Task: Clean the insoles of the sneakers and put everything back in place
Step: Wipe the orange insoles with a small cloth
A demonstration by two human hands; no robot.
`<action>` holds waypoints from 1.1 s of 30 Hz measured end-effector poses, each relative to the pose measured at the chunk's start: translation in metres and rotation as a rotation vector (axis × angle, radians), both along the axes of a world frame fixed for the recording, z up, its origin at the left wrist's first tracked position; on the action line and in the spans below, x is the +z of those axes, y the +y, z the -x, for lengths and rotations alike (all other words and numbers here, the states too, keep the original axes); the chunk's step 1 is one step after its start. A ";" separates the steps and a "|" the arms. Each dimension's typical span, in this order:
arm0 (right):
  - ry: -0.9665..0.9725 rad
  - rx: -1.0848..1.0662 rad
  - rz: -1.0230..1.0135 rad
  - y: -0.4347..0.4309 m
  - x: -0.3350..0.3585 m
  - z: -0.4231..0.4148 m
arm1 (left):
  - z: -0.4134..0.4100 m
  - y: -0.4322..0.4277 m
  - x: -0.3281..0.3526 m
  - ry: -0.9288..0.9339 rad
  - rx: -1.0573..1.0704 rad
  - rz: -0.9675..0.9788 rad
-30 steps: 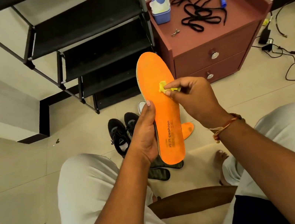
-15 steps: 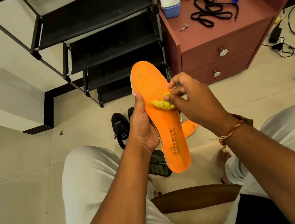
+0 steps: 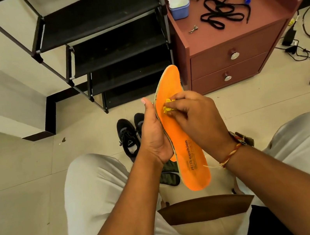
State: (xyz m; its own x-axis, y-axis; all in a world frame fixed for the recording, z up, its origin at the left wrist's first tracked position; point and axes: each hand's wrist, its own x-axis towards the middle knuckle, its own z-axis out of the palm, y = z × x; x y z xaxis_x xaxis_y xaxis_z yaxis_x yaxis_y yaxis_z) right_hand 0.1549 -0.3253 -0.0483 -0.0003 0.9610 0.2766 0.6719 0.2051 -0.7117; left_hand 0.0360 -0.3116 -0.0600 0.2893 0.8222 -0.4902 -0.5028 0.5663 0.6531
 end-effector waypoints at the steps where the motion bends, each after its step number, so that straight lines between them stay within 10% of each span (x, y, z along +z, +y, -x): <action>1: 0.003 0.017 -0.009 -0.001 0.000 0.001 | 0.000 0.000 0.000 0.008 0.002 -0.003; 15: -0.029 -0.199 -0.148 0.033 0.001 -0.039 | -0.014 -0.016 0.006 0.092 -0.224 0.073; 27: -0.004 0.106 -0.058 0.003 0.008 -0.001 | -0.011 -0.011 0.007 0.129 -0.049 0.001; 33: 0.037 -0.154 -0.123 0.033 0.003 -0.041 | -0.012 -0.011 0.004 0.201 -0.216 0.022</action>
